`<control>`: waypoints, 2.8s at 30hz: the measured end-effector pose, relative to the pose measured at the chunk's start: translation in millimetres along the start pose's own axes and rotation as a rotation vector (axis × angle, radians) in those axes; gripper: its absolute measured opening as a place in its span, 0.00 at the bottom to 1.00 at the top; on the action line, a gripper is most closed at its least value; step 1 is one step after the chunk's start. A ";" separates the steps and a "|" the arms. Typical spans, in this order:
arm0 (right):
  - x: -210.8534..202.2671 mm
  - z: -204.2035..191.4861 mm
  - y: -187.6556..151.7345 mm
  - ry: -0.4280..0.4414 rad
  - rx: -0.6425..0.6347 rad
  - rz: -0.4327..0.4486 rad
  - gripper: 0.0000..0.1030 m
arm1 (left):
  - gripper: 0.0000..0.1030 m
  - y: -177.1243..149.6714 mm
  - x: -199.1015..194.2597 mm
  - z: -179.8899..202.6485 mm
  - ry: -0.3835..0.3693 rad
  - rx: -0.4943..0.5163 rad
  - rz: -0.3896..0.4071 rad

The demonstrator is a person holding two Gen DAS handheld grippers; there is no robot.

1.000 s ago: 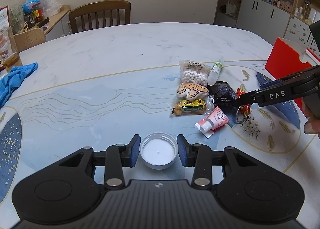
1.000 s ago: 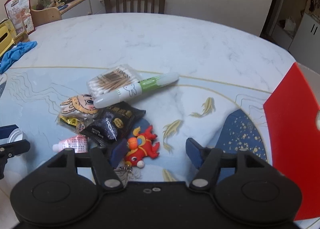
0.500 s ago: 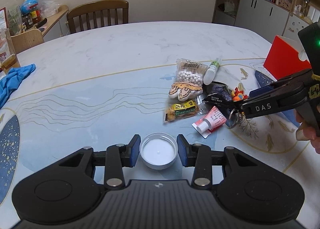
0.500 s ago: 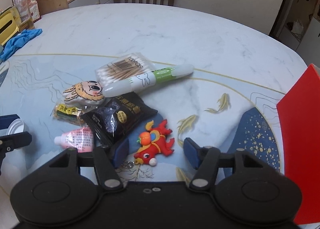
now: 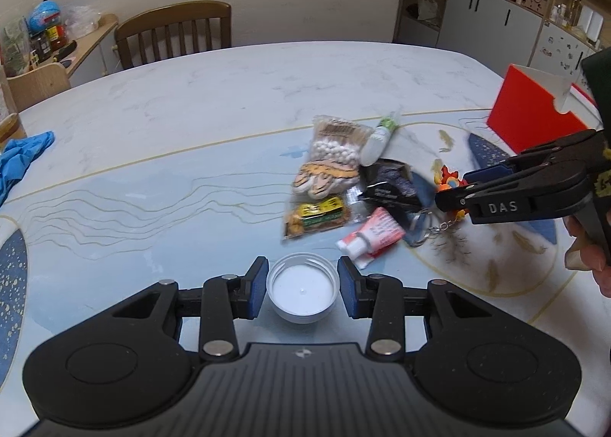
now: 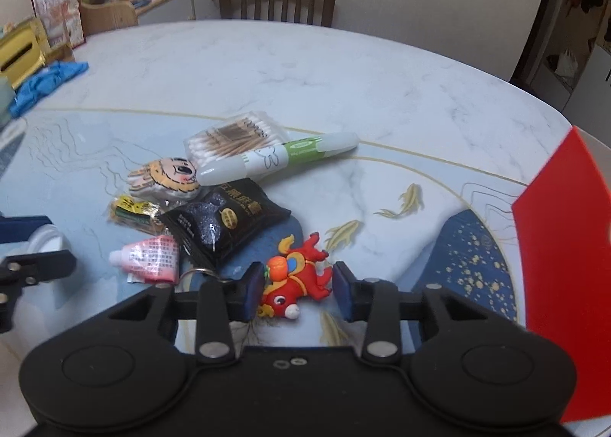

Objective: Organize objects
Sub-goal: 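Carry the lid and dragon toy over the red box with both grippers, then lower the lid and dragon toy into the box and open both grippers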

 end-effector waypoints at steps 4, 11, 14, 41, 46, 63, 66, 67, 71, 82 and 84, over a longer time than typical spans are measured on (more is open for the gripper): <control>-23.5 10.2 -7.5 0.020 0.025 0.028 0.37 | 0.37 5.2 -6.4 16.8 -0.028 0.028 0.002; -71.9 35.5 -15.8 0.036 0.051 0.076 0.37 | 0.37 18.3 -21.5 60.9 -0.080 0.109 0.014; -94.1 49.7 -18.9 0.047 0.056 0.100 0.37 | 0.37 26.0 -28.3 81.6 -0.105 0.136 0.023; -179.0 229.4 -42.2 -0.045 0.142 0.216 0.37 | 0.37 93.4 -27.8 284.2 -0.273 0.340 0.073; -175.1 267.2 -50.6 -0.084 0.168 0.207 0.37 | 0.37 103.1 -9.4 319.7 -0.282 0.369 0.045; -127.0 335.1 -84.1 -0.092 0.212 0.104 0.37 | 0.37 140.1 71.5 390.3 -0.222 0.417 -0.039; -119.4 329.9 -85.6 -0.072 0.187 0.089 0.37 | 0.37 149.7 90.1 396.3 -0.200 0.400 -0.058; -117.4 327.9 -86.1 -0.067 0.178 0.086 0.37 | 0.37 152.3 96.1 398.6 -0.194 0.398 -0.063; -108.3 318.3 -86.8 -0.038 0.146 0.072 0.37 | 0.37 157.8 117.8 409.3 -0.172 0.413 -0.076; -90.5 295.7 -102.0 -0.046 0.029 -0.003 0.37 | 0.37 153.9 166.2 429.6 -0.149 0.425 -0.168; -89.9 295.2 -103.0 -0.044 0.038 -0.012 0.37 | 0.37 153.1 174.9 431.8 -0.146 0.420 -0.195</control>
Point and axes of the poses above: each gripper's, at about its wrist camera, not at the fingertips, and x roughly the way its jaws point, z to its right, y to its top, the point moved 2 cm from there along x, roughly the way its jaws point, and after that the axes turned 6 degrees about -x, right-handed, at the moved point
